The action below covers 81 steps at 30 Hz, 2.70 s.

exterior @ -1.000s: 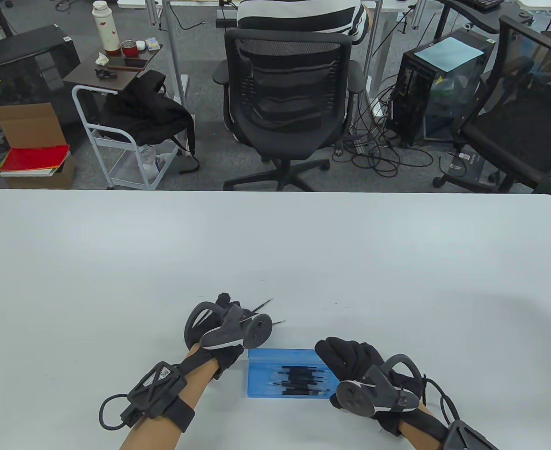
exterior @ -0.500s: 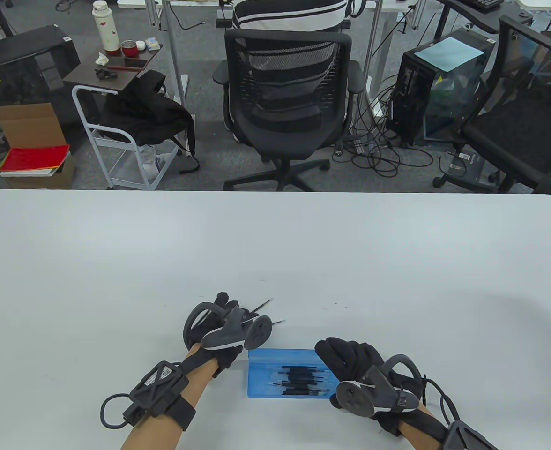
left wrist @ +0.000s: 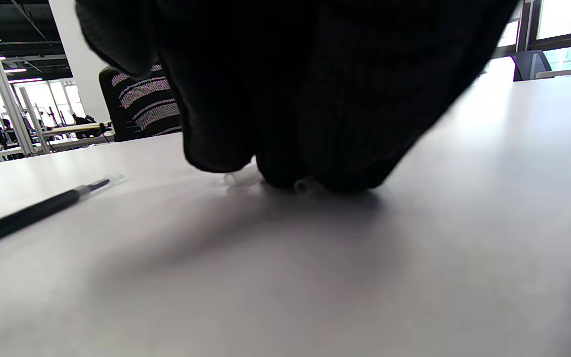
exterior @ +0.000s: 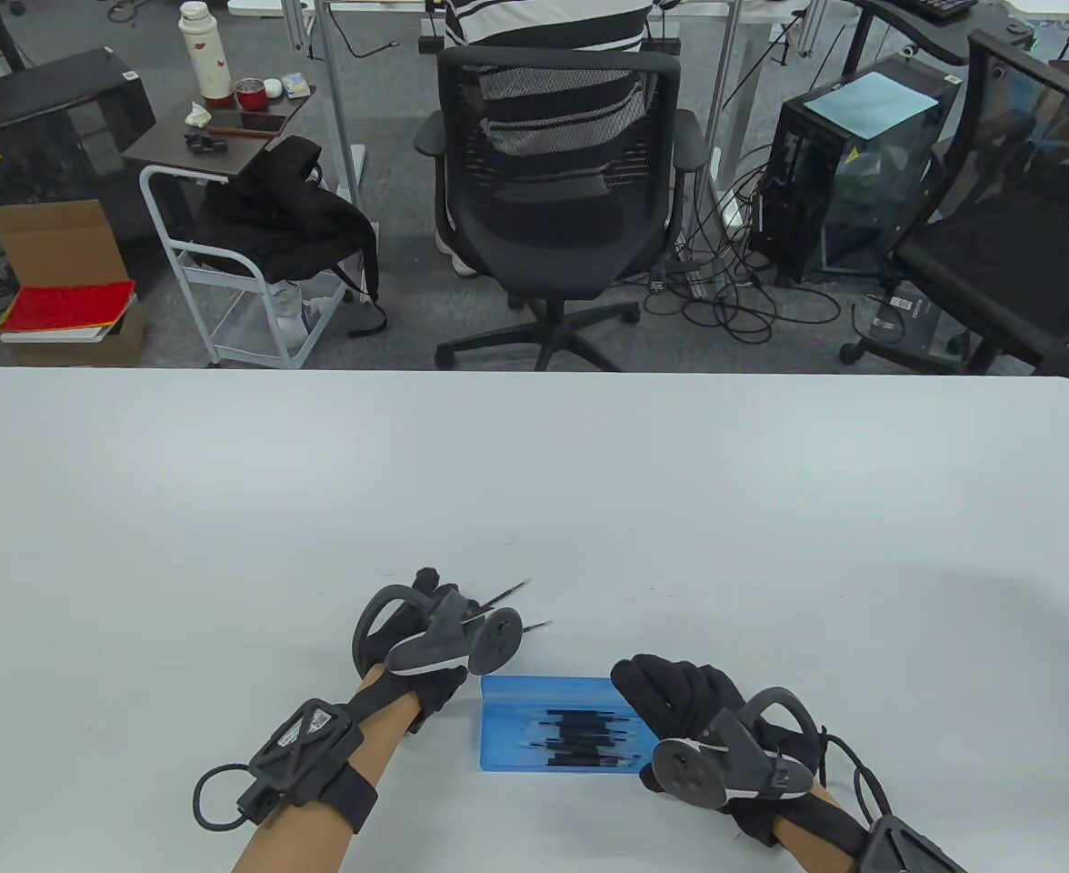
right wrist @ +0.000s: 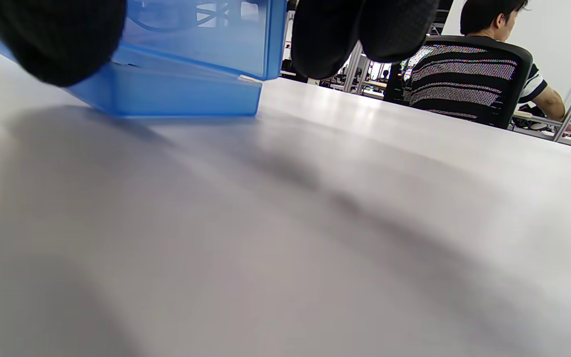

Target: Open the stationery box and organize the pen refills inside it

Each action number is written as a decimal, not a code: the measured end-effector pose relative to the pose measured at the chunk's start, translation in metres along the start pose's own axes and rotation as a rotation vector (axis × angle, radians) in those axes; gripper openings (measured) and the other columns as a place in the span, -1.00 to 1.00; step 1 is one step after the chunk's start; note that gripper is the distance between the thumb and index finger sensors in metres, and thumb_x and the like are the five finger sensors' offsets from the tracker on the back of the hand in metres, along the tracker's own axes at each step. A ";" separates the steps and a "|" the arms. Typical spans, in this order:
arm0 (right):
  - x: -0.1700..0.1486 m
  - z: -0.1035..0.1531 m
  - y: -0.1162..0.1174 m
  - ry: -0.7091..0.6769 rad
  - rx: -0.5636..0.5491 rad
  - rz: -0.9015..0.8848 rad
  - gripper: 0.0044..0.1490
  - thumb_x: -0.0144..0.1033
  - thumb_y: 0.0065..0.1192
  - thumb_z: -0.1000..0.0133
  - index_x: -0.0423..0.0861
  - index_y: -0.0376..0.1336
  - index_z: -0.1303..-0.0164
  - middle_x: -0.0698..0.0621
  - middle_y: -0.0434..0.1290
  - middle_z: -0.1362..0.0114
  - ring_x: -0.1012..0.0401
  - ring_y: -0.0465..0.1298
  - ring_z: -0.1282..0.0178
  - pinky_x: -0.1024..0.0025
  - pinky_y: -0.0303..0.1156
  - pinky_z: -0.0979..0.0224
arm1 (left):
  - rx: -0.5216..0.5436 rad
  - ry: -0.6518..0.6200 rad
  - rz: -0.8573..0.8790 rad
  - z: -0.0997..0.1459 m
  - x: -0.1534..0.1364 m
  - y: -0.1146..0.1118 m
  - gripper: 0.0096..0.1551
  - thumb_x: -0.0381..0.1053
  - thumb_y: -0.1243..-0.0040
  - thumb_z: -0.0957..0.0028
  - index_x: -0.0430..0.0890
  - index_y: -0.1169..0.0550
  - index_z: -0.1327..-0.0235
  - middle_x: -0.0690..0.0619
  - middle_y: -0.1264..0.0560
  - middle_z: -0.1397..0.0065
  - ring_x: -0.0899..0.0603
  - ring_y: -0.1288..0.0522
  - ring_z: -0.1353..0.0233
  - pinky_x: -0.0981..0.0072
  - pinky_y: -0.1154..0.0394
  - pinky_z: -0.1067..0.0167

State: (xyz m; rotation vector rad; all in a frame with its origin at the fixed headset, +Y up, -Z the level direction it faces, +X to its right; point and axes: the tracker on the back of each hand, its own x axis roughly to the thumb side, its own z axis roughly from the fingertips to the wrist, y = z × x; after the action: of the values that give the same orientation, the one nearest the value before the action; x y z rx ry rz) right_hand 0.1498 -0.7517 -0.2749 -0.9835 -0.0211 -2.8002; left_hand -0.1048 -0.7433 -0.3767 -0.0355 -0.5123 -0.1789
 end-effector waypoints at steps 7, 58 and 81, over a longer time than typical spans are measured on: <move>0.000 0.000 0.000 0.001 0.001 0.001 0.50 0.25 0.24 0.03 -0.03 -0.61 -0.65 -0.14 -0.20 -0.80 -0.15 0.27 -0.69 -0.18 0.25 -0.67 | 0.007 -0.037 -0.007 0.001 0.003 -0.003 -0.47 -0.06 -0.53 0.09 -0.03 -0.66 -0.20 0.10 -0.75 -0.15 -0.11 -0.73 -0.24 -0.41 -0.26 -0.52; 0.000 -0.001 0.000 0.005 0.004 0.000 0.50 0.26 0.23 0.03 -0.03 -0.62 -0.64 -0.15 -0.21 -0.80 -0.15 0.27 -0.69 -0.18 0.25 -0.67 | 0.271 -0.278 -0.280 0.108 0.117 0.039 -0.41 -0.03 -0.51 0.09 -0.10 -0.62 -0.25 0.06 -0.72 -0.17 -0.16 -0.72 -0.23 -0.42 -0.28 -0.49; 0.001 0.000 0.000 0.007 0.006 0.008 0.50 0.26 0.23 0.03 -0.03 -0.62 -0.64 -0.14 -0.21 -0.80 -0.15 0.27 -0.68 -0.18 0.25 -0.67 | 0.221 -0.299 -0.385 0.088 0.130 0.018 -0.42 -0.01 -0.49 0.05 -0.04 -0.60 -0.28 0.11 -0.70 -0.21 -0.13 -0.70 -0.28 -0.39 -0.28 -0.51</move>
State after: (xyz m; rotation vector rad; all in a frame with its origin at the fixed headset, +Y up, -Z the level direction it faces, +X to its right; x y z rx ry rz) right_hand 0.1489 -0.7515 -0.2747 -0.9698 -0.0241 -2.7953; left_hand -0.0332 -0.7397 -0.2357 0.2571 -0.8332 -0.4974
